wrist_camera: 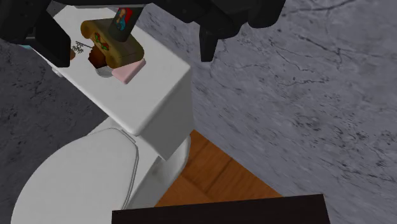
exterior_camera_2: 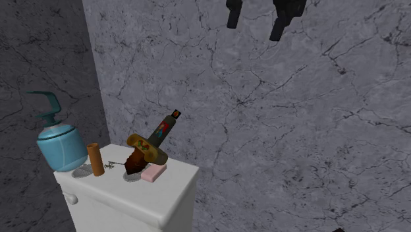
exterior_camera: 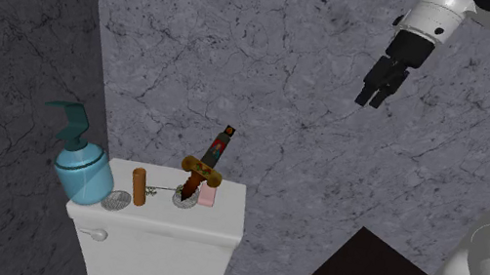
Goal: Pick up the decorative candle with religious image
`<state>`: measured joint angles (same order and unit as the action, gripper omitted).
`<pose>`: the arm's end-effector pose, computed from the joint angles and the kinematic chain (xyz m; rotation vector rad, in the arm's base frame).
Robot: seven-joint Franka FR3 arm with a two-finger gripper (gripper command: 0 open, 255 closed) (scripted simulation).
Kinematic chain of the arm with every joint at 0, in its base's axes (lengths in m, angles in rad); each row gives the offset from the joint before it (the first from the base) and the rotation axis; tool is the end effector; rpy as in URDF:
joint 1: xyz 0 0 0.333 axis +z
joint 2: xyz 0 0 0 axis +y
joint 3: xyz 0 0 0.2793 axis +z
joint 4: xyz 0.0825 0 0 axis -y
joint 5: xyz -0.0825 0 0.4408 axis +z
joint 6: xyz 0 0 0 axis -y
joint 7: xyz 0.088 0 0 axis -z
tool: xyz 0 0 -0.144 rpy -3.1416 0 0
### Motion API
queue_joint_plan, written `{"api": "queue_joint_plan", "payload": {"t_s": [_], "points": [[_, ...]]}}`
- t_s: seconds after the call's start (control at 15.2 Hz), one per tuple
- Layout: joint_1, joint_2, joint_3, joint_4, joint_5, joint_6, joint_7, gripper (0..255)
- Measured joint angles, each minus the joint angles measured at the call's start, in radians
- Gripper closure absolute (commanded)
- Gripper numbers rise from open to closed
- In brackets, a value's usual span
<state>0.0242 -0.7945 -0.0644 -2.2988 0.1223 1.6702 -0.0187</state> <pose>0.4036 -0.0030 0.5728 -2.9663 0.0121 -0.2503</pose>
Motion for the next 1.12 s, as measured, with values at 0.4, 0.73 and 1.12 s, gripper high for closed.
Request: {"api": "queue_joint_plan", "payload": {"t_s": [0.4, 0.73, 1.12], "points": [[0.014, 0.064, 0.091, -0.043, -0.023, 0.125, 0.043, 0], [0.021, 0.166, 0.205, -0.079, -0.069, 0.278, 0.112, 0], [0.001, 0.354, 0.351, -0.061, -0.179, 0.449, 0.236, 0]]}}
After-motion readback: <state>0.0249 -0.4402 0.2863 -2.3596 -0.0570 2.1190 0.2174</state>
